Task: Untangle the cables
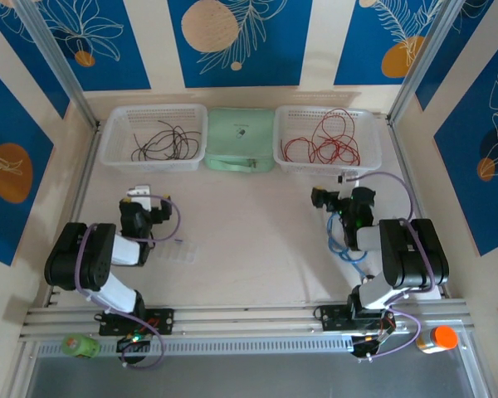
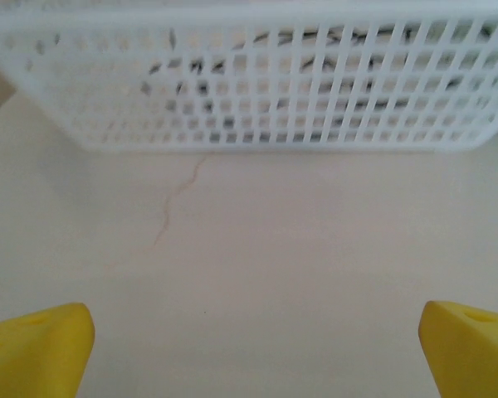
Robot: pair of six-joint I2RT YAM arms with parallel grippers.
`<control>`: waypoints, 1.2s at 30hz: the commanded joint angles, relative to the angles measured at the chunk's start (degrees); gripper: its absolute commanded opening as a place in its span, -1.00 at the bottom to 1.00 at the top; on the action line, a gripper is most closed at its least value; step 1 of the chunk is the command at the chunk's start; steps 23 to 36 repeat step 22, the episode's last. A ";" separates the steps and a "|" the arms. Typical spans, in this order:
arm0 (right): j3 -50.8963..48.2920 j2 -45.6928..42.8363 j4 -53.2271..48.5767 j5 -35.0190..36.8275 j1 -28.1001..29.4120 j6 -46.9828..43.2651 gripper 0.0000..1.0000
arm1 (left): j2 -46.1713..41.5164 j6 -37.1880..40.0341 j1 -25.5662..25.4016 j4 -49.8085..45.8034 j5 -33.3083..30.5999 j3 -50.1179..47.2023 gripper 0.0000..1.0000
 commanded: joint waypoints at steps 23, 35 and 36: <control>2.06 -0.72 -4.00 -1.77 0.01 -1.18 0.98 | -0.33 4.35 -0.31 -5.72 10.10 5.26 1.00; 2.06 -0.72 -4.00 -1.77 0.01 -1.18 0.98 | -0.33 4.35 -0.31 -5.72 10.10 5.26 1.00; 2.06 -0.72 -4.00 -1.77 0.01 -1.18 0.98 | -0.33 4.35 -0.31 -5.72 10.10 5.26 1.00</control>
